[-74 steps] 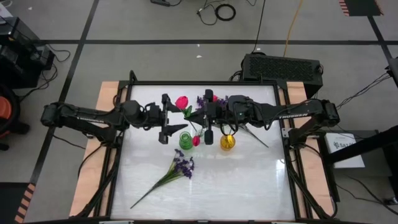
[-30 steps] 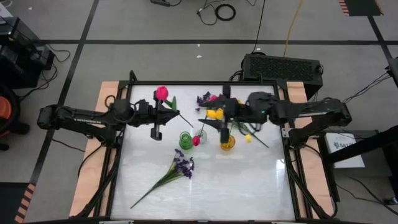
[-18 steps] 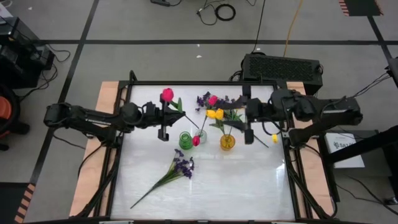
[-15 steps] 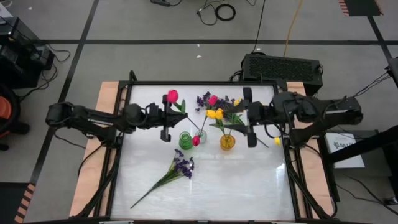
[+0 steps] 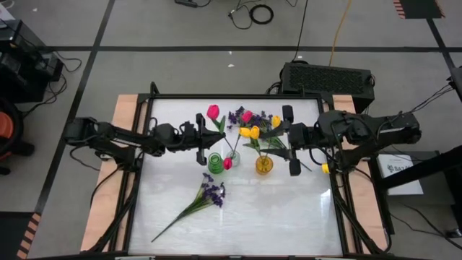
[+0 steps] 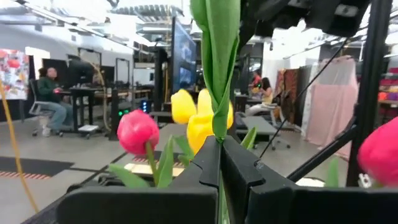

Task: Sort flowers into vase by color
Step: Put the red tulip into the transparent vase

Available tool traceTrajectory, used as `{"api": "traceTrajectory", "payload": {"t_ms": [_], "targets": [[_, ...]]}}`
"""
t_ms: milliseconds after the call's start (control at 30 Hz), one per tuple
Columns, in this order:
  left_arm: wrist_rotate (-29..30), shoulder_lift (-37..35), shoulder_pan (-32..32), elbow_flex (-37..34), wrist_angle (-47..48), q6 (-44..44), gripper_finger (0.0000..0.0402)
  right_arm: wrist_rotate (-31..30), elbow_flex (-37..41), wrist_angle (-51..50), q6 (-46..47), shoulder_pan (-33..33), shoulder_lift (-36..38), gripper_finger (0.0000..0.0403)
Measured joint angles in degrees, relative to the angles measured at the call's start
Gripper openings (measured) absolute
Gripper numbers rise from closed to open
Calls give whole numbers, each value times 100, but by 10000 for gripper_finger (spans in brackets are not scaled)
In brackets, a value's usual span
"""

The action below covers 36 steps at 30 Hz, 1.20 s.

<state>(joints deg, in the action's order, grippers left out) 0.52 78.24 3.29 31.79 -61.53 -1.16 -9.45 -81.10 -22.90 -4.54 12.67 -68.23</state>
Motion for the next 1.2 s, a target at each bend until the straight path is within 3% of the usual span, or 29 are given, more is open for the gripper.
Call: {"api": "traceTrajectory", "payload": {"t_ms": [833,1200], "targets": [[208,497,2,0,155,-154,5,4,0,-5,-44,0,-2,164],[357,493,13,0,840,-142,92,7,0,-10,-44,0,-2,164]]}}
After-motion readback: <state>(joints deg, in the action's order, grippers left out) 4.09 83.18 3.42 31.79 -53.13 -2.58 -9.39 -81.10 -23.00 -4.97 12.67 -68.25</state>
